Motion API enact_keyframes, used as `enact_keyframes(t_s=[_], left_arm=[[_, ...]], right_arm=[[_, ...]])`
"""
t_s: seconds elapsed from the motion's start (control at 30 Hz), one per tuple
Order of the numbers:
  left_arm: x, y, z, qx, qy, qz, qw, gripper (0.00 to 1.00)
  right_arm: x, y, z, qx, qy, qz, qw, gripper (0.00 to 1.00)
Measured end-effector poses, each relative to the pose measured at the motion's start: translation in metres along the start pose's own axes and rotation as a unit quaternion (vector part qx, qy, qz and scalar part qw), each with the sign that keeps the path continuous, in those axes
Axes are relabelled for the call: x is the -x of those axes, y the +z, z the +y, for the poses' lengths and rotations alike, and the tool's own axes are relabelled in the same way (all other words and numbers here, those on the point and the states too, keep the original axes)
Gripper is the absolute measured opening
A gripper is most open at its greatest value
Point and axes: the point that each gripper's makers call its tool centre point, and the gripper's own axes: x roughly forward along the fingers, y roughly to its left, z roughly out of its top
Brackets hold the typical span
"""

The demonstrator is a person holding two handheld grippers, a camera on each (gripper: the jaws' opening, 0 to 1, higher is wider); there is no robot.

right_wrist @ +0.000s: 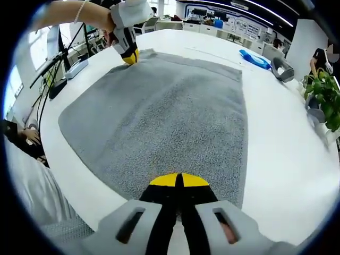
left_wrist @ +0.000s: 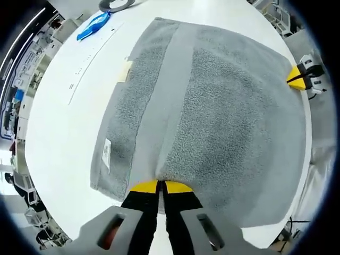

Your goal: Fold the towel on the table until its edges align and the towel forms a compact rectangular stack.

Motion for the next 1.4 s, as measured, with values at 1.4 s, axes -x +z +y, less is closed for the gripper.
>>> enact_keyframes(t_s=[1.4], left_arm=[[0.083, -0.007, -0.123, 0.210, 0.098, -0.198, 0.9524, 0.01]], right_arm=[[0.001, -0.002, 0.002, 0.095, 0.120, 0.018, 0.9881, 0.00]])
